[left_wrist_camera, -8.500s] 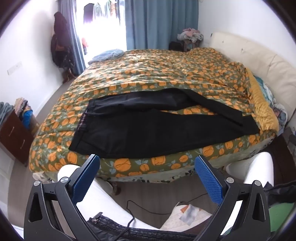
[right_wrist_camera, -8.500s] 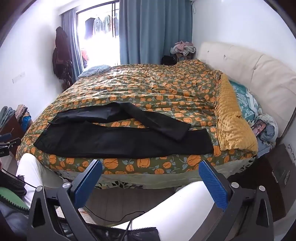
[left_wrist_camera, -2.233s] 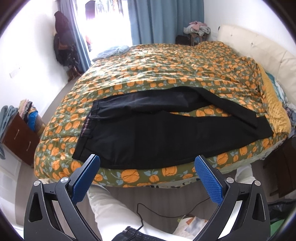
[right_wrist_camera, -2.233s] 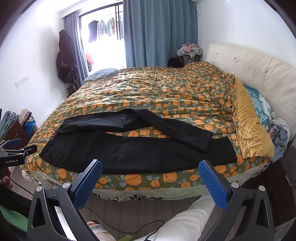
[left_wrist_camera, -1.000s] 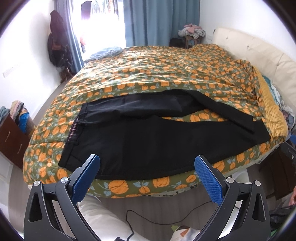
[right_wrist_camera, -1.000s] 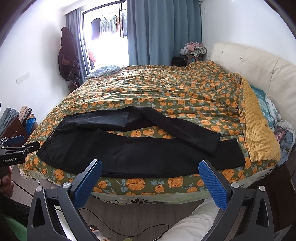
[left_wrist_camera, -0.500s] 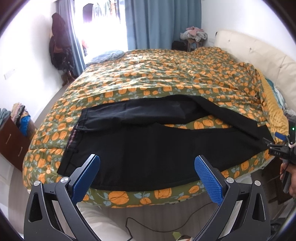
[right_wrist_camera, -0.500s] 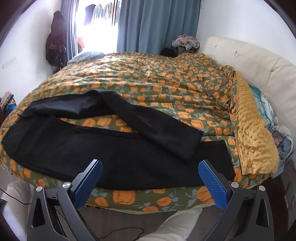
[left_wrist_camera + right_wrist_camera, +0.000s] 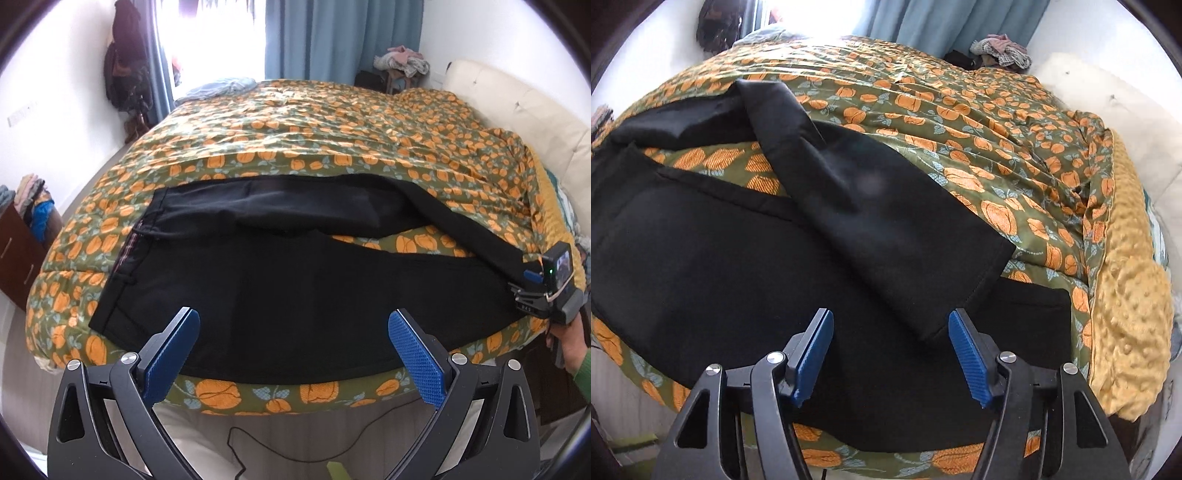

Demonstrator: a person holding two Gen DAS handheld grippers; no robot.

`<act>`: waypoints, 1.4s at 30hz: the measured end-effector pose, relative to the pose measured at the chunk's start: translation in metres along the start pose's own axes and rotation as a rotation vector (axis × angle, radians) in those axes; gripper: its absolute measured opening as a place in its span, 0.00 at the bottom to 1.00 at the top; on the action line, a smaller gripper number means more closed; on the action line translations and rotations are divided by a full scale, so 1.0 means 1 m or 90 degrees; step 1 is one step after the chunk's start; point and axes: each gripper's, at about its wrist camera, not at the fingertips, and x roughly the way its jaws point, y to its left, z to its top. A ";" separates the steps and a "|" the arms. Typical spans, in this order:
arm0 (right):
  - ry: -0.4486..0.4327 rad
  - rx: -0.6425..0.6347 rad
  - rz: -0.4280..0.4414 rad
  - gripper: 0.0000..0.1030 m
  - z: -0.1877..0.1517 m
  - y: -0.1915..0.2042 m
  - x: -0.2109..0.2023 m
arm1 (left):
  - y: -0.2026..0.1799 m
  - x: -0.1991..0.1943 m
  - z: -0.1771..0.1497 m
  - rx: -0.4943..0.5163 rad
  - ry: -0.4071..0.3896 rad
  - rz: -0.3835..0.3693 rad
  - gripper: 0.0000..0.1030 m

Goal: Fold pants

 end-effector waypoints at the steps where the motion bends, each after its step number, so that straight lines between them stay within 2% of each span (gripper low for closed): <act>1: -0.002 -0.011 -0.010 0.61 0.001 0.001 0.005 | -0.001 0.002 -0.002 0.002 0.006 0.001 0.99; 3: -0.004 -0.033 -0.034 0.59 0.005 0.000 0.013 | -0.002 0.009 -0.007 0.007 0.022 0.007 0.99; 5: 0.009 -0.060 -0.056 0.46 0.009 -0.003 0.024 | 0.000 0.019 -0.011 0.008 0.044 0.015 0.99; 6: 0.022 -0.071 -0.047 0.21 0.013 -0.006 0.028 | 0.001 0.022 -0.012 0.007 0.051 0.019 0.99; 7: 0.032 -0.077 -0.036 0.10 0.018 -0.009 0.029 | 0.003 0.027 -0.011 0.005 0.059 0.022 0.99; 10: 0.014 -0.045 -0.025 0.09 0.060 -0.041 0.018 | 0.005 0.040 -0.007 -0.004 0.077 0.026 0.99; 14: -0.037 0.033 -0.063 0.09 0.160 -0.124 0.015 | -0.005 0.053 0.014 -0.003 0.082 0.017 0.99; 15: -0.048 0.053 -0.080 0.15 0.187 -0.146 0.019 | -0.007 0.054 0.018 0.000 0.075 0.018 0.99; 16: -0.045 0.075 -0.083 0.40 0.211 -0.167 0.027 | -0.009 0.055 0.023 0.002 0.067 0.020 0.99; 17: -0.021 0.096 -0.094 0.54 0.229 -0.181 0.039 | -0.011 0.056 0.026 0.003 0.060 0.022 0.99; 18: 0.007 0.120 -0.138 0.69 0.243 -0.196 0.052 | -0.011 0.058 0.028 0.004 0.057 0.024 0.99; 19: 0.008 0.136 -0.170 0.69 0.248 -0.205 0.058 | -0.010 0.062 0.028 0.007 0.055 0.024 0.99; 20: 0.001 0.150 -0.175 0.69 0.248 -0.209 0.061 | -0.008 0.068 0.029 0.013 0.056 0.025 0.99; 22: -0.012 0.210 -0.140 0.69 0.237 -0.209 0.066 | -0.001 0.088 0.038 0.026 0.063 0.036 0.99; 24: -0.019 0.276 -0.042 0.69 0.223 -0.197 0.074 | 0.011 0.111 0.058 0.016 0.044 0.040 0.99; 26: -0.025 0.317 0.093 0.69 0.210 -0.164 0.082 | 0.029 0.144 0.090 -0.015 0.003 0.058 0.99; 28: -0.028 0.311 0.235 0.69 0.211 -0.104 0.089 | 0.043 0.176 0.118 -0.042 -0.024 0.076 0.99; 30: -0.035 0.290 0.402 0.69 0.221 -0.032 0.090 | 0.058 0.213 0.142 -0.069 -0.042 0.111 0.99; 32: -0.020 0.266 0.535 0.69 0.235 0.045 0.090 | 0.077 0.255 0.155 -0.107 -0.020 0.169 0.99; 34: 0.016 0.229 0.629 0.69 0.248 0.121 0.091 | 0.094 0.290 0.152 -0.129 0.021 0.198 0.99; 35: 0.035 0.201 0.652 0.69 0.253 0.156 0.091 | 0.104 0.309 0.142 -0.135 0.055 0.211 0.99; 36: 0.052 0.172 0.655 0.69 0.257 0.180 0.094 | 0.110 0.318 0.131 -0.140 0.067 0.204 0.99; 38: 0.091 0.101 0.599 0.69 0.261 0.213 0.109 | 0.113 0.315 0.112 -0.154 0.027 0.172 0.99; 40: 0.101 0.063 0.539 0.62 0.261 0.202 0.129 | 0.111 0.312 0.108 -0.153 0.009 0.168 0.99; 42: 0.084 0.088 0.459 0.61 0.260 0.146 0.149 | 0.110 0.316 0.105 -0.152 0.008 0.170 1.00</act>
